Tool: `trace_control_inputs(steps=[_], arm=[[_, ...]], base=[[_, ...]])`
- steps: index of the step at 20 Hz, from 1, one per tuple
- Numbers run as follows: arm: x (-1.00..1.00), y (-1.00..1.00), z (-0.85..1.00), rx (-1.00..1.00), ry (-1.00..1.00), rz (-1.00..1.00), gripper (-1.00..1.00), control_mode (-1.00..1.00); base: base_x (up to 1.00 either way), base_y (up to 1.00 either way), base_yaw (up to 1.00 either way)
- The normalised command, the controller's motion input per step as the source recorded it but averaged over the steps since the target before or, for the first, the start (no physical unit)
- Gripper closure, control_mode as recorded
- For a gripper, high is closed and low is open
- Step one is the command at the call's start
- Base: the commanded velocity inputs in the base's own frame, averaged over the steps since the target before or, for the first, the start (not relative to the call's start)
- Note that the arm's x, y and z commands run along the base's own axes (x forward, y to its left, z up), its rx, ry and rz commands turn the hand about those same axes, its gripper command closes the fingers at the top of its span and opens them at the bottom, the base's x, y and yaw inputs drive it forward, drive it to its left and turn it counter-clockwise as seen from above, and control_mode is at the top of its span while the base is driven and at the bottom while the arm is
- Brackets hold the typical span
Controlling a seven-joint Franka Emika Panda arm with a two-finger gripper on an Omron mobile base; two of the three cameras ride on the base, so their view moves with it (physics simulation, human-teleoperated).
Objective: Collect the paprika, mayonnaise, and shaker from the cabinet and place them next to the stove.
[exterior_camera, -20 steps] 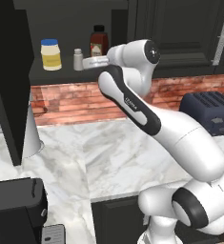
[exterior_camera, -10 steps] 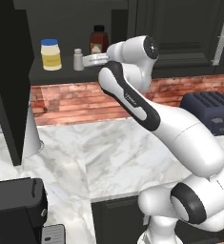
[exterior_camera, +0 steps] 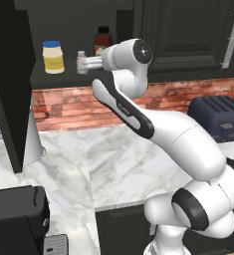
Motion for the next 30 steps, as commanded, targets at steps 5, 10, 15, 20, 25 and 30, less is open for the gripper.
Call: trace_control_inputs(steps=[5,10,15,20,25,30], arm=[[0.15,0.17,0.0,-0.01,0.04,-0.09,-1.0,-1.0],[0.21,0.08,0.01,0.0,0.05,-0.06,-1.0,-1.0],[0.22,0.02,0.06,0.0,0.04,-0.04,-1.0,-1.0],[0.24,0.03,0.07,-0.01,0.06,-0.03,-1.0,-1.0],[0.25,0.02,0.02,0.0,0.07,-0.02,-1.0,-1.0],[0.19,0.02,0.0,0.0,0.07,-0.01,-1.0,-1.0]], base=[[0.0,0.0,0.0],[0.0,0.0,0.0],[0.0,0.0,0.0],[0.0,0.0,0.0],[0.0,0.0,0.0],[0.0,0.0,0.0]])
